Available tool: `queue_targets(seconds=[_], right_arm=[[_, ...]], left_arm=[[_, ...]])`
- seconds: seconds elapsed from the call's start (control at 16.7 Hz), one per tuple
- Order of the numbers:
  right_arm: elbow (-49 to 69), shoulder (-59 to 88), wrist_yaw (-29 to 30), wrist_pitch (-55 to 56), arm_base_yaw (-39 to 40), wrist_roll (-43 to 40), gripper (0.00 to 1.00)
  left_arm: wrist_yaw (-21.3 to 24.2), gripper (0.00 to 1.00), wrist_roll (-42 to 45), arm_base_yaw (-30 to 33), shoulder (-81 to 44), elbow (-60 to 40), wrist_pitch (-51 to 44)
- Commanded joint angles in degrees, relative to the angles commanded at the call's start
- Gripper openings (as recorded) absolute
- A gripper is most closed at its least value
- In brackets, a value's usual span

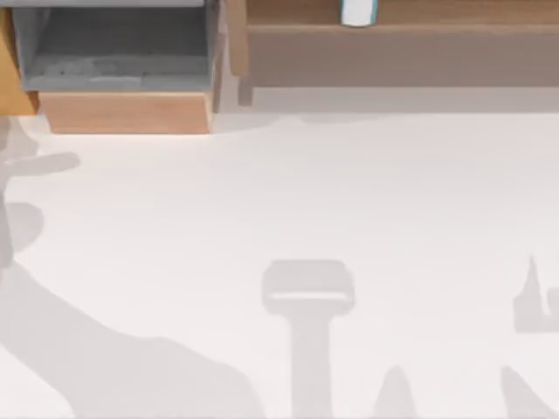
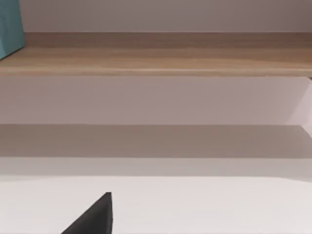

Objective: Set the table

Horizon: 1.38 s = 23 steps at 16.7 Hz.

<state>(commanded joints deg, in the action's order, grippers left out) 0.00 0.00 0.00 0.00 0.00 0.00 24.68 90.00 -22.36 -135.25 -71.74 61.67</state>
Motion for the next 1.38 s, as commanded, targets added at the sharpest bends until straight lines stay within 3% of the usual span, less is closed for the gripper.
queue_targets(seconds=[0.12, 0.18, 0.6, 1.38], right_arm=[[0.0, 0.0, 0.0, 0.0, 0.0, 0.0, 1.0], [0.0, 0.0, 0.0, 0.0, 0.0, 0.0, 1.0], [0.0, 0.0, 0.0, 0.0, 0.0, 0.0, 1.0], [0.0, 0.0, 0.0, 0.0, 0.0, 0.0, 1.0]], left_arm=[[0.0, 0.98, 0.0, 0.0, 0.0, 0.0, 0.0], [0.0, 1.0, 0.0, 0.0, 0.0, 0.0, 0.0], [0.0, 1.0, 0.0, 0.0, 0.0, 0.0, 0.0], [2.4, 1.0, 0.0, -2.6, 3.8, 11.7, 5.1]])
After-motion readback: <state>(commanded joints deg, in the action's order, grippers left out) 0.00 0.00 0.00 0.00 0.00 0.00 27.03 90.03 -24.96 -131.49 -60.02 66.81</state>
